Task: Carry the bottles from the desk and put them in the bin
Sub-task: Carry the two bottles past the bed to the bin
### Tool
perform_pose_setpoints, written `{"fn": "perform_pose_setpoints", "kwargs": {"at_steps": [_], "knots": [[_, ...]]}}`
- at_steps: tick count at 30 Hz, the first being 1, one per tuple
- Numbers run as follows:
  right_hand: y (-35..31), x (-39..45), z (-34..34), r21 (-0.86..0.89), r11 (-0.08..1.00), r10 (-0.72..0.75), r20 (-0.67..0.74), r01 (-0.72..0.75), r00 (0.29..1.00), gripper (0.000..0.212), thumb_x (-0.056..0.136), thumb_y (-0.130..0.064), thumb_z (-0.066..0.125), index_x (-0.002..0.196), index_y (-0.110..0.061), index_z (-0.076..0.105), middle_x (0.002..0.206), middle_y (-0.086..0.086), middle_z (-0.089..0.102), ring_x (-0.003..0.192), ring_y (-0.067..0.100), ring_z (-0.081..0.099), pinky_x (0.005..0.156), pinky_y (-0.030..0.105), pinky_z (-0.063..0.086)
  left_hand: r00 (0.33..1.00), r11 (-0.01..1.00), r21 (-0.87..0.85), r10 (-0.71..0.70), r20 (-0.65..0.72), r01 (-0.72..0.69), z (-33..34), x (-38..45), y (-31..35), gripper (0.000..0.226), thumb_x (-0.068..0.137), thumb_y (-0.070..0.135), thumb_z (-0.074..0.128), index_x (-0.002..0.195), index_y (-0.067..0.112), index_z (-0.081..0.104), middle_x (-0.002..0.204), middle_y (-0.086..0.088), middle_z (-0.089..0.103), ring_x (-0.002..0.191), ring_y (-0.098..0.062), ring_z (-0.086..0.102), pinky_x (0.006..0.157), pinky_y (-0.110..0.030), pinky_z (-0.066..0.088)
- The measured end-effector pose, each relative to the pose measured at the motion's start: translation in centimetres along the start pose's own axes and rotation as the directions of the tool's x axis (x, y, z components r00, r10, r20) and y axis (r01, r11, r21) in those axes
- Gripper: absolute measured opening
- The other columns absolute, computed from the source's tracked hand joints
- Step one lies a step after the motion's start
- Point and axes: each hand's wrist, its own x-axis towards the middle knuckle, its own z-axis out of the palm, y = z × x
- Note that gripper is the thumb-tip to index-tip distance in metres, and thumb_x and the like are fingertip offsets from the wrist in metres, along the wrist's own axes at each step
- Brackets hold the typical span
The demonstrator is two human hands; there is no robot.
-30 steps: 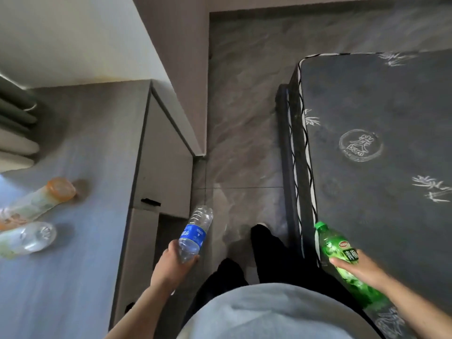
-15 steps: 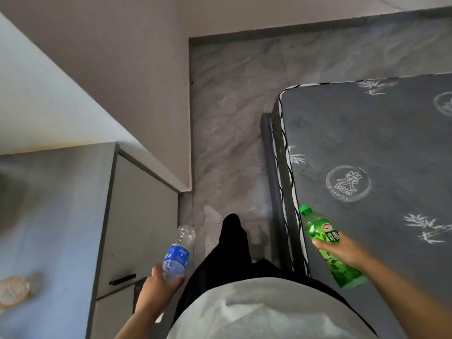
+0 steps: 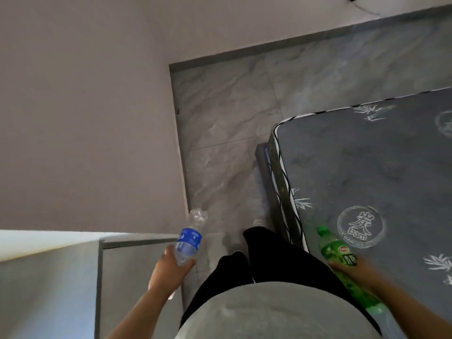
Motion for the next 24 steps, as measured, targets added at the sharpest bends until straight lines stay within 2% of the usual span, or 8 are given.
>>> {"fn": "perform_pose_setpoints", "kwargs": {"at_steps": [4, 7, 11, 13, 15, 17, 20, 24], "knots": [[-3.8, 4.1, -2.3, -0.047, 0.998, 0.037, 0.002, -0.037, 0.999, 0.038, 0.078, -0.025, 0.075, 0.102, 0.003, 0.064, 0.092, 0.022, 0.069, 0.082, 0.033, 0.066, 0.078, 0.035, 0.051, 0.999, 0.999, -0.007, 0.053, -0.008, -0.053, -1.8, 5.2, 5.8, 0.059, 0.073, 0.036, 0.073, 0.119, 0.012, 0.046, 0.096, -0.013, 0.064, 0.084, -0.031, 0.061, 0.072, -0.032, 0.046], [-8.4, 7.3, -4.9, -0.086, 0.996, 0.031, -0.012, -0.032, 0.999, 0.049, 0.078, -0.037, 0.072, 0.105, 0.003, 0.062, 0.096, 0.023, 0.070, 0.086, 0.034, 0.067, 0.081, 0.037, 0.053, 0.999, 0.999, -0.038, 0.002, -0.044, -0.004, -2.8, 8.1, 8.9, 0.061, 0.070, 0.038, 0.075, 0.116, 0.012, 0.047, 0.094, -0.014, 0.064, 0.081, -0.031, 0.060, 0.070, -0.033, 0.046], [-15.9, 10.6, -8.1, -0.088, 0.995, -0.054, -0.009, 0.053, 0.999, 0.053, 0.077, -0.034, 0.075, 0.113, 0.002, 0.059, 0.099, 0.021, 0.066, 0.087, 0.032, 0.063, 0.079, 0.037, 0.052, 0.996, 0.996, -0.055, -0.068, -0.052, 0.065, -3.7, 10.4, 11.2, 0.066, 0.070, 0.039, 0.076, 0.120, 0.010, 0.046, 0.091, -0.013, 0.062, 0.077, -0.029, 0.057, 0.069, -0.033, 0.042], [-19.4, 12.2, -9.5, -0.106, 0.991, -0.077, -0.014, 0.075, 0.997, 0.057, 0.077, -0.034, 0.075, 0.116, 0.002, 0.057, 0.108, 0.023, 0.064, 0.093, 0.033, 0.061, 0.081, 0.036, 0.048, 0.994, 0.993, -0.057, -0.101, -0.040, 0.099, -4.2, 11.3, 11.8, 0.068, 0.070, 0.039, 0.076, 0.122, 0.009, 0.044, 0.092, -0.014, 0.063, 0.078, -0.029, 0.057, 0.069, -0.033, 0.041], [-22.7, 13.2, -10.3, -0.125, 0.988, -0.093, -0.017, 0.091, 0.995, 0.053, 0.077, -0.035, 0.074, 0.114, 0.000, 0.059, 0.110, 0.023, 0.065, 0.088, 0.030, 0.059, 0.078, 0.032, 0.044, 0.990, 0.989, -0.072, -0.136, -0.038, 0.133, -5.1, 12.4, 12.2, 0.069, 0.070, 0.039, 0.077, 0.122, 0.008, 0.045, 0.093, -0.014, 0.062, 0.080, -0.028, 0.057, 0.070, -0.033, 0.041], [-25.7, 14.5, -10.9, -0.111, 0.987, -0.115, -0.011, 0.113, 0.993, 0.048, 0.077, -0.035, 0.074, 0.110, -0.003, 0.061, 0.108, 0.022, 0.066, 0.090, 0.031, 0.061, 0.080, 0.034, 0.047, 0.984, 0.981, -0.092, -0.177, -0.031, 0.173, -5.9, 14.2, 13.1, 0.068, 0.069, 0.035, 0.078, 0.122, 0.006, 0.047, 0.092, -0.011, 0.058, 0.081, -0.026, 0.054, 0.072, -0.032, 0.039], [-29.4, 16.6, -11.3, -0.101, 0.991, -0.095, -0.012, 0.093, 0.995, 0.047, 0.077, -0.035, 0.074, 0.109, -0.003, 0.061, 0.106, 0.021, 0.066, 0.092, 0.031, 0.062, 0.080, 0.033, 0.046, 0.977, 0.972, -0.104, -0.211, 0.000, 0.210, -7.8, 18.0, 15.2, 0.062, 0.069, 0.033, 0.079, 0.116, 0.003, 0.052, 0.095, -0.011, 0.060, 0.082, -0.026, 0.056, 0.074, -0.032, 0.039], [-33.1, 19.0, -11.3, -0.091, 0.996, -0.013, -0.004, 0.013, 1.000, 0.052, 0.077, -0.037, 0.073, 0.112, -0.001, 0.059, 0.105, 0.023, 0.067, 0.091, 0.031, 0.063, 0.081, 0.034, 0.050, 0.985, 0.982, -0.081, -0.170, 0.009, 0.171, -11.6, 23.9, 19.7, 0.059, 0.071, 0.038, 0.075, 0.114, 0.005, 0.051, 0.099, -0.016, 0.063, 0.093, -0.033, 0.062, 0.071, -0.032, 0.039]]}}
